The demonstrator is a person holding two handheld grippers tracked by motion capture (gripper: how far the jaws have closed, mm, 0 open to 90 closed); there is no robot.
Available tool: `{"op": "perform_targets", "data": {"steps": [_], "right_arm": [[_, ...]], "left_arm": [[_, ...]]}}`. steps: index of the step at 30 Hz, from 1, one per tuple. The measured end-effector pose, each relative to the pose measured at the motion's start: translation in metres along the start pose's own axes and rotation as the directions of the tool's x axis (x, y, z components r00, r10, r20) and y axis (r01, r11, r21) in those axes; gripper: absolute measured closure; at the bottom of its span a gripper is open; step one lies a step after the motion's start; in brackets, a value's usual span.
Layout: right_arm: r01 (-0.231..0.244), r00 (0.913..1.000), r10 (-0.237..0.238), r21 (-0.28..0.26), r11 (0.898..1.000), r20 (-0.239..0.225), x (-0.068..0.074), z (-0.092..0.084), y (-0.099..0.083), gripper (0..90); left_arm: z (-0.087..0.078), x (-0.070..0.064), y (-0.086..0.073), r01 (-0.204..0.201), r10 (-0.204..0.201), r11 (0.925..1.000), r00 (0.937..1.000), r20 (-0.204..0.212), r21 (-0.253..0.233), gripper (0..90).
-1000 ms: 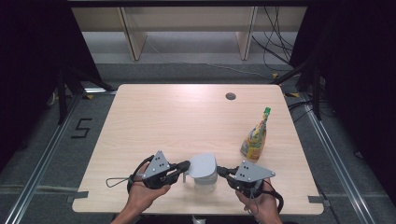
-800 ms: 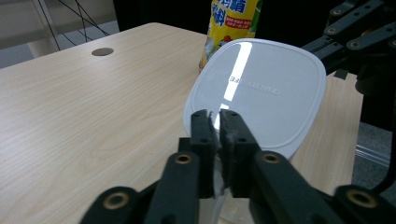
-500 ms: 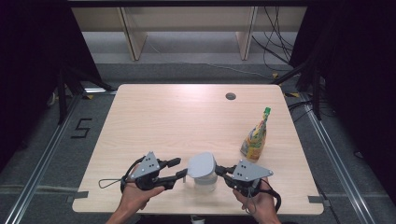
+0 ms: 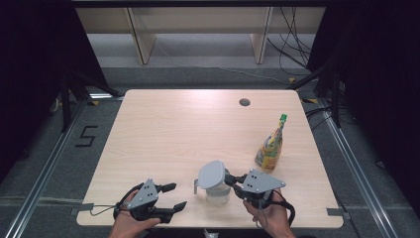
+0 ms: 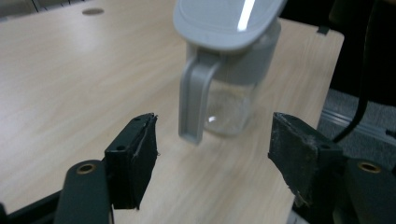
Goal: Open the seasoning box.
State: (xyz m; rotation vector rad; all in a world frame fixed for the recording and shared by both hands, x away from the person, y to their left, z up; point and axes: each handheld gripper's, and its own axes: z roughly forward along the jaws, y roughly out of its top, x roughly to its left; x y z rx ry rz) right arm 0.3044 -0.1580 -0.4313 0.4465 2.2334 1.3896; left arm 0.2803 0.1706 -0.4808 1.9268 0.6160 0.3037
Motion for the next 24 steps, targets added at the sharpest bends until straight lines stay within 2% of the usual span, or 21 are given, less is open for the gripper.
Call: {"op": "perform_targets", "data": {"steps": [1, 2, 4, 5, 6, 7, 8, 13, 14, 18, 19, 20, 21, 22, 24], "right_arm": [[-0.037, 0.9993, 0.037, 0.010, 0.999, -0.003, 0.002, 0.000, 0.000, 90.0], [-0.010, 0.9999, 0.010, 0.000, 1.000, -0.010, 0.000, 0.001, 0.002, 90.0], [-0.013, 0.9999, 0.013, -0.002, 1.000, -0.009, 0.001, 0.001, 0.003, 90.0], [-0.004, 1.0000, 0.004, -0.008, 1.000, -0.002, 0.001, 0.000, 0.004, 90.0], [-0.004, 1.0000, 0.004, -0.008, 1.000, -0.002, 0.001, 0.000, 0.004, 90.0], [0.000, 1.0000, 0.000, -0.011, 1.000, -0.008, 0.001, 0.001, 0.005, 89.9], [0.006, 0.9999, -0.006, -0.010, 1.000, -0.012, 0.001, 0.001, 0.007, 89.9], [0.021, 0.9997, -0.021, -0.007, 1.000, -0.015, 0.004, 0.003, 0.010, 89.7], [0.026, 0.9995, -0.026, -0.009, 1.000, -0.017, 0.003, 0.004, 0.011, 89.7], [0.020, 0.9996, -0.020, -0.008, 1.000, -0.021, 0.005, 0.007, 0.012, 89.6], [0.032, 0.9991, -0.032, -0.006, 0.999, -0.028, 0.005, 0.008, 0.013, 89.5], [0.028, 0.9993, -0.029, -0.007, 1.000, -0.023, 0.006, 0.009, 0.014, 89.5], [0.033, 0.9992, -0.033, -0.009, 0.999, -0.021, 0.006, 0.009, 0.015, 89.5], [0.038, 0.9991, -0.039, -0.014, 0.999, -0.017, 0.006, 0.009, 0.015, 89.5], [0.034, 0.9989, -0.034, -0.014, 0.999, -0.031, 0.007, 0.009, 0.017, 89.5]], "left_arm": [[-0.001, 0.001, -0.002, -0.011, 0.011, 0.9999, 0.9999, 0.001, 0.005, 31.2], [-0.004, 0.000, -0.005, 0.018, -0.018, 0.9998, 0.9998, -0.011, 0.010, 30.8], [-0.004, 0.001, -0.006, 0.008, -0.008, 1.0000, 0.9999, -0.010, 0.001, 30.3], [-0.004, 0.001, -0.008, 0.037, -0.037, 0.9993, 0.9991, -0.024, 0.011, 30.0], [-0.004, 0.001, -0.008, 0.037, -0.037, 0.9993, 0.9991, -0.024, 0.011, 29.7], [-0.004, 0.003, -0.008, 0.012, -0.011, 0.9997, 0.9996, -0.027, 0.022, 29.7], [-0.002, 0.003, -0.011, 0.038, -0.037, 0.9988, 0.9987, -0.036, 0.032, 29.3], [0.001, 0.003, -0.013, 0.041, -0.039, 0.9979, 0.9982, -0.046, 0.051, 29.2], [0.002, 0.003, -0.014, 0.037, -0.034, 0.9969, 0.9984, -0.045, 0.069, 29.1], [0.004, 0.001, -0.014, 0.038, -0.035, 0.9964, 0.9986, -0.041, 0.075, 29.1], [0.006, 0.001, -0.015, 0.027, -0.024, 0.9963, 0.9991, -0.035, 0.081, 29.0], [0.006, 0.000, -0.015, 0.041, -0.037, 0.9952, 0.9983, -0.046, 0.089, 29.0], [0.006, 0.000, -0.015, 0.028, -0.025, 0.9953, 0.9988, -0.041, 0.093, 29.1], [0.006, -0.001, -0.015, 0.034, -0.030, 0.9957, 0.9987, -0.040, 0.086, 29.1], [0.006, 0.000, -0.015, 0.032, -0.028, 0.9954, 0.9986, -0.044, 0.090, 29.0]]}}
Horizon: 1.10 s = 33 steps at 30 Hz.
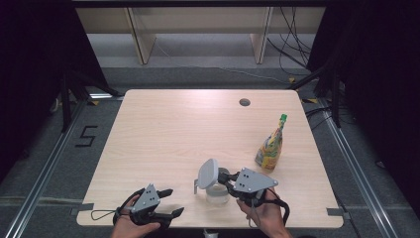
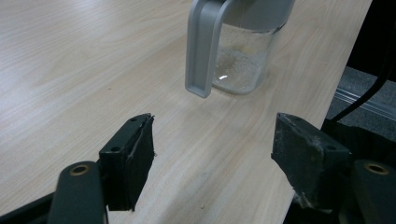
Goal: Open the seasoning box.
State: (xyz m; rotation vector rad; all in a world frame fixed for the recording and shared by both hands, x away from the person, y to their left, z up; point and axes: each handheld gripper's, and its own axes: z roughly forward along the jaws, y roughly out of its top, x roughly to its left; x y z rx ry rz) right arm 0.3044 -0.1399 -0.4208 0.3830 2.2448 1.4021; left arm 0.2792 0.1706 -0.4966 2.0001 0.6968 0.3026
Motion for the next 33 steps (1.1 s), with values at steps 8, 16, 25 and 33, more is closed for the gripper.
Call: {"op": "perform_targets", "data": {"steps": [8, 16, 25, 33], "right_arm": [[0.014, 0.9999, -0.014, -0.003, 1.000, -0.006, 0.006, 0.006, 0.009, 89.3], [0.037, 0.9990, -0.037, -0.005, 0.999, -0.026, 0.012, 0.011, 0.015, 88.8], [0.008, 0.9999, -0.008, -0.005, 1.000, 0.011, 0.003, 0.001, 0.008, 83.3], [-0.092, 0.9846, 0.092, -0.009, 0.996, 0.149, -0.020, -0.037, -0.021, 67.8]], "left_arm": [[0.001, -0.002, 0.000, 0.008, -0.008, 1.0000, 1.0000, 0.003, -0.004, 29.0], [0.000, 0.000, 0.000, 0.002, -0.002, 1.0000, 1.0000, 0.000, -0.005, 29.0], [0.000, -0.001, 0.000, 0.008, -0.008, 0.9999, 1.0000, 0.000, -0.010, 29.1], [0.000, 0.001, -0.001, 0.002, -0.002, 1.0000, 0.9999, -0.016, -0.006, 29.1]]}}
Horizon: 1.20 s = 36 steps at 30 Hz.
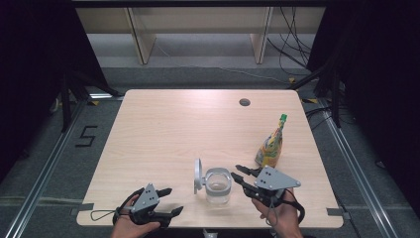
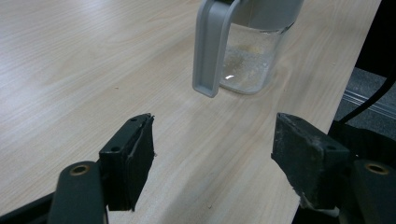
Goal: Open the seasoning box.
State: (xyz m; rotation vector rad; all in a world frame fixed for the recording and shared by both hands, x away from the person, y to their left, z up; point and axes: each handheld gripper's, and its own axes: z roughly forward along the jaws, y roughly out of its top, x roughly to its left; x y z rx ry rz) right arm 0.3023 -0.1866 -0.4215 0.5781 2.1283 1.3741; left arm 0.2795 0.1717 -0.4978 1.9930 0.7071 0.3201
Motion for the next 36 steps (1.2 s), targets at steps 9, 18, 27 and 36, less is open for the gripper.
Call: {"op": "perform_targets", "data": {"steps": [9, 18, 27, 36], "right_arm": [[-0.116, 0.9866, 0.109, 0.050, 0.992, 0.122, -0.014, -0.019, -0.025, 53.7], [-0.216, 0.9509, 0.193, 0.073, 0.974, 0.242, -0.027, -0.033, -0.043, 41.9], [-0.326, 0.8950, 0.278, 0.088, 0.941, 0.349, -0.048, -0.026, -0.064, 30.1], [-0.335, 0.8767, 0.270, 0.104, 0.936, 0.398, -0.060, -0.010, -0.070, 24.5]], "left_arm": [[0.001, -0.001, 0.000, 0.004, -0.004, 1.0000, 1.0000, -0.002, -0.006, 29.1], [0.003, -0.001, 0.000, -0.017, 0.017, 0.9998, 0.9998, 0.007, 0.009, 28.9], [0.005, -0.003, 0.000, 0.003, -0.003, 0.9999, 1.0000, 0.001, 0.013, 28.9], [0.006, -0.001, 0.001, -0.011, 0.010, 0.9994, 0.9999, 0.007, 0.032, 28.9]]}}
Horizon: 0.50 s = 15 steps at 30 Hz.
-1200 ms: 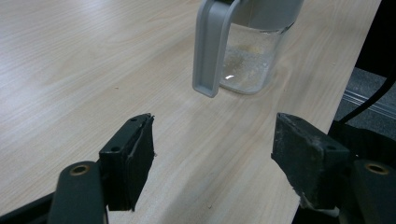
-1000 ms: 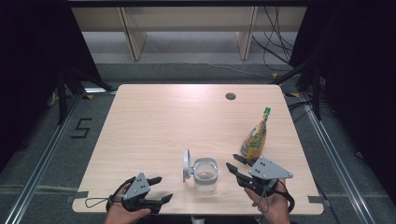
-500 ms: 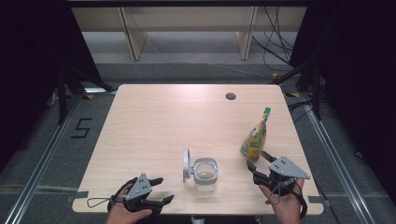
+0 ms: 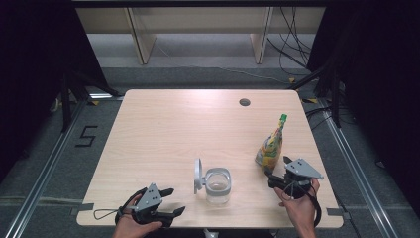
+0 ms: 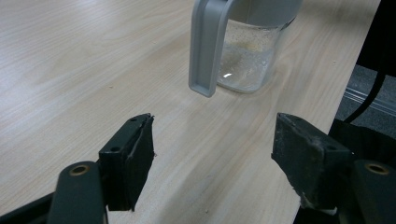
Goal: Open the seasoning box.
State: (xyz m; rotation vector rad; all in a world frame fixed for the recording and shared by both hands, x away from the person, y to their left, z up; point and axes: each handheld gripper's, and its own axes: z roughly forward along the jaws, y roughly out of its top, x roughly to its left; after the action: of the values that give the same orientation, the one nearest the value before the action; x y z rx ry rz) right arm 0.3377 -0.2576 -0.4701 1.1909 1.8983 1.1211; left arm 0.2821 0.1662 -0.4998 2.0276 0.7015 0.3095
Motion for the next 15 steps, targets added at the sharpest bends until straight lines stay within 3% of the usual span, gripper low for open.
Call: {"op": "perform_targets", "data": {"steps": [3, 4, 5, 8, 10, 11, 12, 13, 14, 15], "right_arm": [[-0.033, 0.9994, 0.033, 0.014, 0.999, 0.004, 0.000, 0.010, 0.000, 22.1], [-0.016, 0.9998, 0.016, 0.003, 1.000, 0.010, -0.001, 0.012, 0.001, 22.0], [-0.024, 0.9996, 0.024, -0.005, 1.000, 0.012, 0.001, 0.013, 0.002, 21.5], [-0.012, 0.9994, 0.013, -0.022, 1.000, 0.032, 0.003, 0.018, 0.004, 20.4], [-0.041, 0.9983, 0.041, -0.009, 0.999, 0.042, 0.006, 0.019, 0.004, 19.9], [-0.004, 0.9994, 0.005, -0.020, 1.000, 0.034, 0.004, 0.022, 0.005, 18.9], [-0.022, 0.9974, 0.023, -0.022, 1.000, 0.069, 0.007, 0.026, 0.005, 15.9], [-0.022, 0.9974, 0.023, -0.022, 1.000, 0.069, 0.007, 0.026, 0.005, 15.9], [0.022, 0.9960, -0.020, -0.030, 0.999, 0.088, 0.005, 0.029, 0.006, 15.8], [0.026, 0.9948, -0.023, -0.025, 0.999, 0.099, 0.005, 0.031, 0.007, 15.8]], "left_arm": [[0.002, -0.001, 0.000, -0.005, 0.005, 1.0000, 1.0000, -0.001, -0.006, 27.8], [0.001, 0.001, 0.001, -0.032, 0.032, 0.9995, 0.9995, -0.003, -0.006, 27.0], [0.002, -0.001, 0.000, 0.004, -0.004, 1.0000, 1.0000, -0.004, -0.006, 26.8], [0.000, 0.002, 0.001, 0.000, 0.000, 1.0000, 0.9997, -0.022, -0.001, 25.4], [0.000, 0.002, 0.001, 0.007, -0.007, 0.9999, 0.9998, -0.017, -0.012, 25.1], [0.000, 0.002, 0.001, -0.003, 0.003, 0.9999, 0.9998, -0.020, -0.011, 25.1], [0.000, 0.002, 0.001, -0.006, 0.006, 0.9999, 0.9999, -0.014, -0.008, 25.1], [0.000, 0.002, 0.001, -0.006, 0.006, 0.9999, 0.9999, -0.014, -0.008, 25.1], [0.000, 0.002, 0.001, -0.006, 0.006, 0.9999, 0.9998, -0.021, -0.009, 25.1], [0.001, 0.000, 0.000, 0.023, -0.023, 0.9996, 0.9996, -0.013, -0.015, 25.1]]}}
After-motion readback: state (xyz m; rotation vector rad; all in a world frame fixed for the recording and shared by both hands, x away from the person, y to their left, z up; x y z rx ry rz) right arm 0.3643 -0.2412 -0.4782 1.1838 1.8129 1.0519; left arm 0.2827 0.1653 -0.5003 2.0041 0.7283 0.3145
